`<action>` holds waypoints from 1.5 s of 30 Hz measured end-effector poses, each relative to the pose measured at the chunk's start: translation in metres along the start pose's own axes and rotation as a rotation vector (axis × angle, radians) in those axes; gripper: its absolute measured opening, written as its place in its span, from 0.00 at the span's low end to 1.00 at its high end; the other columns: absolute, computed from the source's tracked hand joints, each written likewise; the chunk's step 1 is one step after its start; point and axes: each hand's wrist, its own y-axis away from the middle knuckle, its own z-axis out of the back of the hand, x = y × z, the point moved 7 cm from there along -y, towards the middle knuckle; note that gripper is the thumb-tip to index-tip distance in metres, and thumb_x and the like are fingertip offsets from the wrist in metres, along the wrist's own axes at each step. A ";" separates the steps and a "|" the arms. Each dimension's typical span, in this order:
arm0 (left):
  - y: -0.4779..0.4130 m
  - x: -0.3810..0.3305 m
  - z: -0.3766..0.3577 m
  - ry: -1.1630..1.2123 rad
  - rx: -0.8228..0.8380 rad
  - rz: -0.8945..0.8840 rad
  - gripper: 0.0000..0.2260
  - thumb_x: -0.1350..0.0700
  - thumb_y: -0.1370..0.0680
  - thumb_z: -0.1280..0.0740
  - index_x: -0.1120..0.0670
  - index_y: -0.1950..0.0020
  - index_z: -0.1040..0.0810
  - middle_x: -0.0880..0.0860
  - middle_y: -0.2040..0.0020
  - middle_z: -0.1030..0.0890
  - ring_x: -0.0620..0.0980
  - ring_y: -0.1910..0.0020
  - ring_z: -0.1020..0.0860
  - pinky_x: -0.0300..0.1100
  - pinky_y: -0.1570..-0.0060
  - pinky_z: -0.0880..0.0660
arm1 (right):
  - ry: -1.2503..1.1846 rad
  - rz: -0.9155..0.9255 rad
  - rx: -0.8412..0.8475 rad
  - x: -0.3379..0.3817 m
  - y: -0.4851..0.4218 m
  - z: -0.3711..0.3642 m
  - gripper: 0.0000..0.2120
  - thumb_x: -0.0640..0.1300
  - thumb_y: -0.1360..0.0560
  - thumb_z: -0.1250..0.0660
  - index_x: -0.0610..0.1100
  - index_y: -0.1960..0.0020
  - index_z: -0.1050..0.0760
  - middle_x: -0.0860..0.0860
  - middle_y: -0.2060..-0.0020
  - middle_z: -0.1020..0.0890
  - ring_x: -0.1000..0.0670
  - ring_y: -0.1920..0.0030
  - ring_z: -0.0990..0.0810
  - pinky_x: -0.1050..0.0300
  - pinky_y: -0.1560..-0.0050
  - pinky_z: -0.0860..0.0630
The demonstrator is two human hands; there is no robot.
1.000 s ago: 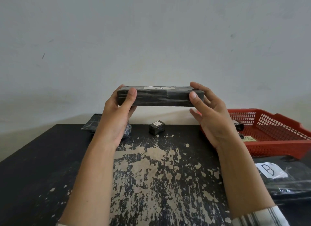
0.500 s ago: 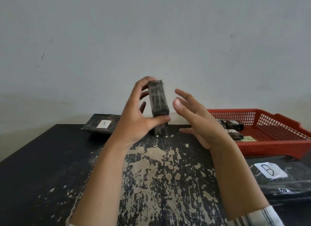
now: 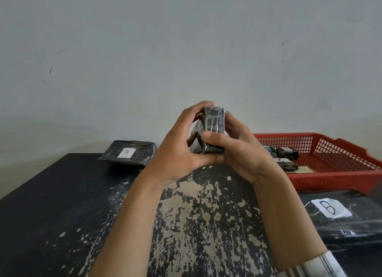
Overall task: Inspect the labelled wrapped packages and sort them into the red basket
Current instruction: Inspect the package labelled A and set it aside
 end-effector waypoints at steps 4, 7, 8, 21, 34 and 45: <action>0.003 0.000 0.001 0.082 0.053 0.001 0.40 0.54 0.30 0.19 0.46 0.22 0.35 0.47 0.26 0.28 0.42 0.23 0.33 0.52 0.26 0.29 | -0.010 0.006 0.024 0.004 0.002 -0.002 0.28 0.41 0.32 0.21 0.46 0.33 0.23 0.50 0.44 0.15 0.42 0.45 0.14 0.42 0.48 0.15; 0.003 0.001 0.001 0.090 0.051 -0.011 0.37 0.57 0.29 0.20 0.49 0.24 0.33 0.48 0.27 0.27 0.45 0.23 0.33 0.56 0.27 0.28 | -0.036 -0.004 0.026 0.004 0.001 0.001 0.25 0.45 0.28 0.22 0.46 0.33 0.22 0.44 0.36 0.18 0.38 0.41 0.15 0.42 0.50 0.16; 0.003 0.000 0.000 0.097 0.053 -0.011 0.36 0.58 0.29 0.20 0.50 0.24 0.32 0.48 0.27 0.27 0.46 0.23 0.33 0.56 0.27 0.28 | -0.051 -0.010 0.023 0.003 0.000 0.002 0.24 0.46 0.26 0.24 0.46 0.32 0.22 0.41 0.34 0.21 0.36 0.38 0.17 0.42 0.50 0.17; 0.003 -0.001 0.003 0.170 0.084 -0.035 0.23 0.66 0.19 0.33 0.55 0.24 0.32 0.50 0.28 0.25 0.48 0.25 0.29 0.43 0.31 0.27 | -0.054 -0.037 -0.018 0.005 0.002 0.000 0.16 0.46 0.26 0.27 0.46 0.39 0.17 0.36 0.35 0.22 0.37 0.41 0.17 0.39 0.55 0.16; 0.002 -0.004 0.002 0.179 0.079 -0.056 0.23 0.67 0.20 0.31 0.55 0.27 0.30 0.51 0.31 0.23 0.47 0.29 0.26 0.39 0.36 0.25 | -0.055 -0.037 -0.111 0.009 0.004 -0.001 0.09 0.46 0.21 0.31 0.45 0.44 0.16 0.44 0.47 0.17 0.46 0.48 0.16 0.40 0.58 0.16; 0.001 0.001 0.001 0.462 0.046 0.076 0.28 0.61 0.24 0.30 0.47 0.26 0.30 0.47 0.30 0.27 0.45 0.29 0.25 0.53 0.36 0.21 | -0.095 0.018 0.044 0.006 0.003 0.004 0.23 0.37 0.28 0.29 0.46 0.33 0.21 0.44 0.44 0.16 0.39 0.41 0.18 0.41 0.53 0.16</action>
